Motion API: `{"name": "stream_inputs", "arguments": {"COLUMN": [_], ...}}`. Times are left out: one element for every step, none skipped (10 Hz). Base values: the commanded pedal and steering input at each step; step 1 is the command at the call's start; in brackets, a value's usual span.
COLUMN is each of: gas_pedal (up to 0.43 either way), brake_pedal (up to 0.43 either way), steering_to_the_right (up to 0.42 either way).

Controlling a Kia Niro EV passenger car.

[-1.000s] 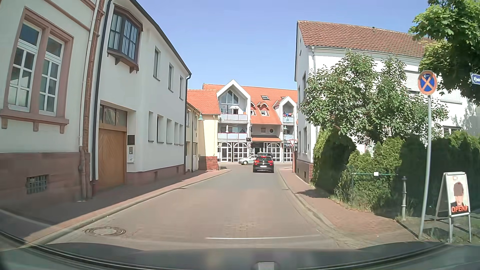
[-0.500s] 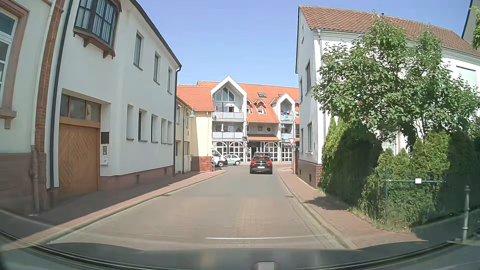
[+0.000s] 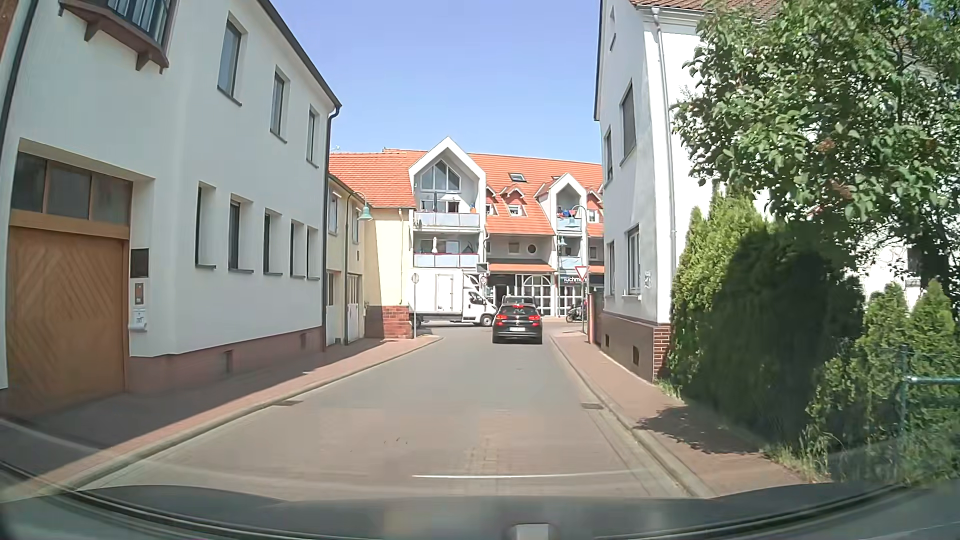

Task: Follow the waypoints while adhering to traffic rules and regulations

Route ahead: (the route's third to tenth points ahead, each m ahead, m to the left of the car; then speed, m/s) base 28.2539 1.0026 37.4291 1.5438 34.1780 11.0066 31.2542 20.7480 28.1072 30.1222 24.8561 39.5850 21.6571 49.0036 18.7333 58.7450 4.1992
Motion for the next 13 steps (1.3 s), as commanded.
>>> {"name": "stream_inputs", "arguments": {"gas_pedal": [0.000, 0.000, 0.000, 0.000, 0.000, 0.000, 0.000, 0.000, 0.000, 0.000, 0.000, 0.000, 0.000], "brake_pedal": [0.000, 0.000, 0.000, 0.000, 0.000, 0.000, 0.000, 0.000, 0.000, 0.000, 0.006, 0.000, 0.006], "steering_to_the_right": [0.023, 0.020, 0.012, 0.008, 0.009, 0.010, 0.010, 0.016, 0.034, 0.055, 0.076, 0.097, 0.112]}}
